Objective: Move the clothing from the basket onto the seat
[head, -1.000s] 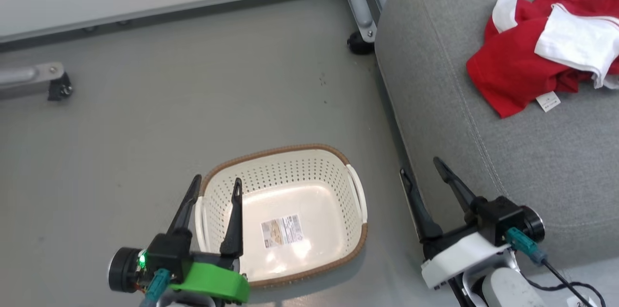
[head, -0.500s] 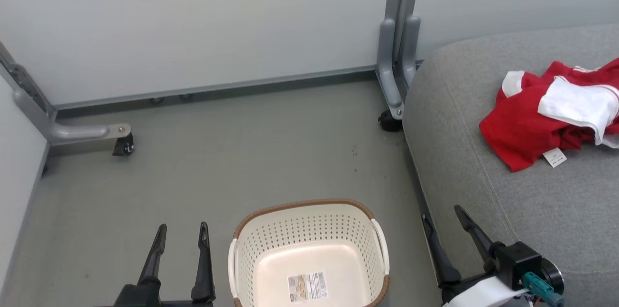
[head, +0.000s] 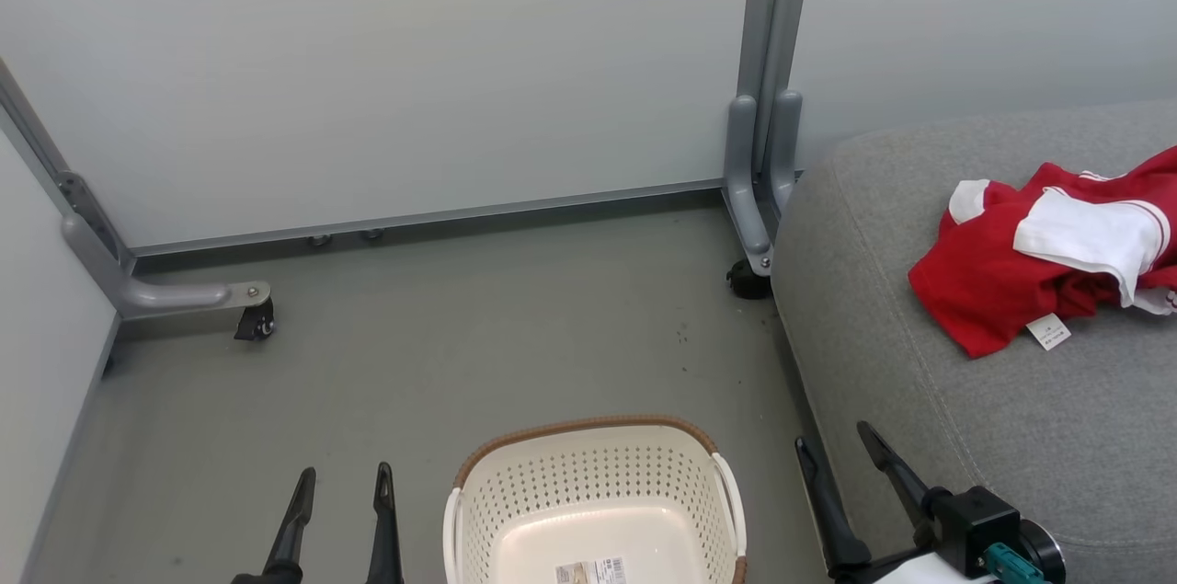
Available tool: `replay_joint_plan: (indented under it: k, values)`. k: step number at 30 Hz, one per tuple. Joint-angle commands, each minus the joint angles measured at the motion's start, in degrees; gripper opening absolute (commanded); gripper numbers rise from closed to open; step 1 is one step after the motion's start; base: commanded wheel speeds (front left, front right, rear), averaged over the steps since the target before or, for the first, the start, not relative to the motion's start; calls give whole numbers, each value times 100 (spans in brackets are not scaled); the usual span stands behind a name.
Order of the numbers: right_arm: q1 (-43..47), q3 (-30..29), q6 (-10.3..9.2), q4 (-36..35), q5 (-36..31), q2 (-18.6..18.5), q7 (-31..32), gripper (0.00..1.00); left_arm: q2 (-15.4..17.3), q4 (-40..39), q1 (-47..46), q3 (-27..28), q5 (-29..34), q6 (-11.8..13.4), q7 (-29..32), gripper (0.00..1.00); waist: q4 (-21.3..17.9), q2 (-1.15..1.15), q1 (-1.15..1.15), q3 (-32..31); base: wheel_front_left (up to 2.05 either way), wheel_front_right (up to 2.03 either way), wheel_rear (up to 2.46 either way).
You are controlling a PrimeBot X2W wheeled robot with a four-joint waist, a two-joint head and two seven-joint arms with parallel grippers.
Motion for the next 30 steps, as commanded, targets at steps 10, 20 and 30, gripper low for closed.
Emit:
replay_joint_plan:
  k: [10, 20, 30]
  values:
    - [1, -16, 0, 4, 29, -14, 0, 0, 0, 45, 38, 16, 33, -10, 0, 0, -30, 0, 1, -13, 0, 0, 0]
    - [-77, -125, 1, 130, 903, -18, 169, 0, 32, 227, -111, 89, -838, -81, 170, 0, -14, 0, 1, 32, 0, 0, 0]
    - [-266, -293, 0, 184, 1973, -40, 390, 0, 81, 373, -377, 209, -1903, -193, 397, 0, 8, 0, 1, 92, 0, 0, 0]
